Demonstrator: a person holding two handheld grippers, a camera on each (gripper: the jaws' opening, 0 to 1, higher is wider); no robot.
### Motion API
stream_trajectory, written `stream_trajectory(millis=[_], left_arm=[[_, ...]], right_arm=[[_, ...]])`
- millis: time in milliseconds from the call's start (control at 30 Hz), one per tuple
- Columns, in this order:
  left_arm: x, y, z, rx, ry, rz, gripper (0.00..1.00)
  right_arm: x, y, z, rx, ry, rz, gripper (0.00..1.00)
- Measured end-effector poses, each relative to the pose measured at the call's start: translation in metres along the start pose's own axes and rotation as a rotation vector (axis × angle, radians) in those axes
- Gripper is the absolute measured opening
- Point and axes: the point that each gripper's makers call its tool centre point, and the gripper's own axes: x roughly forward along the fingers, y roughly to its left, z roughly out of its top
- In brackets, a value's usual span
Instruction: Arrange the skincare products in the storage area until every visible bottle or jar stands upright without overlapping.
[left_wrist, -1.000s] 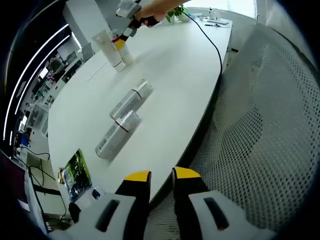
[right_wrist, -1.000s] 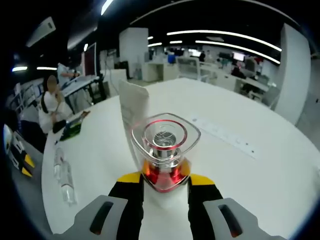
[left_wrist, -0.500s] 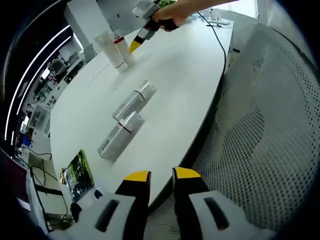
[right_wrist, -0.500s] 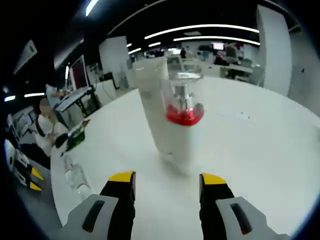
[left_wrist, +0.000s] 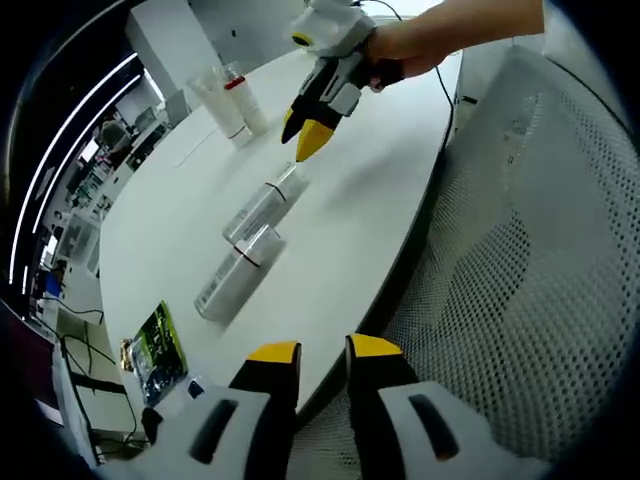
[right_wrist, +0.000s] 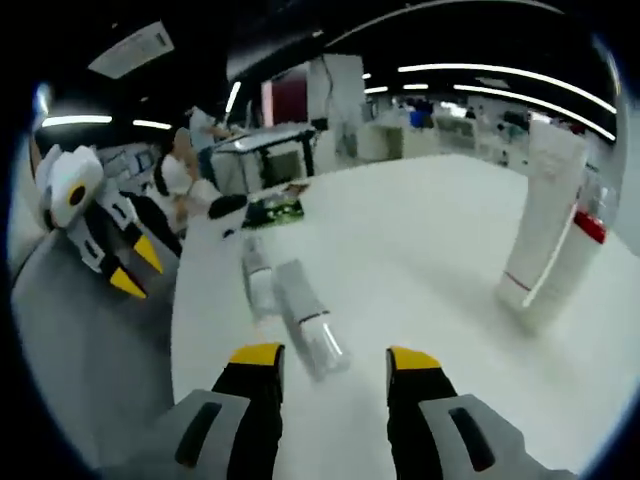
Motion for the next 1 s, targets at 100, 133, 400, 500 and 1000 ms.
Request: stream_trajectory(millis=[100,133,400,500,1000], left_arm=[[0.0,0.0,0.0,0.001,0.001,0.001,0.15],[0.0,0.0,0.0,0.001,0.002,0.0,0.15],[-0.002,0.002,0.004,0.0,-0.021,0.014,0.16],[-0.002,0.003,0.003,0.002,-0.02,0.019,0.16],[-0.006,0.002,0.019,-0.097,-0.12,-0.01,0.22]], right_arm=[[0.011,0.002,-0.005,-0.053,0.081,0.021,0.45],[0.015,0.002,-0.003,-0.1,0.097,0.025,0.43],[0.034,0.012,-0.014,-0.121,0.177,0.096,0.38],[0.037,0.013,-0.021,-0.156,0.218,0.103,0.35],[0.033,0.003,-0.017,-0.216,0.211,0.047,0.14]])
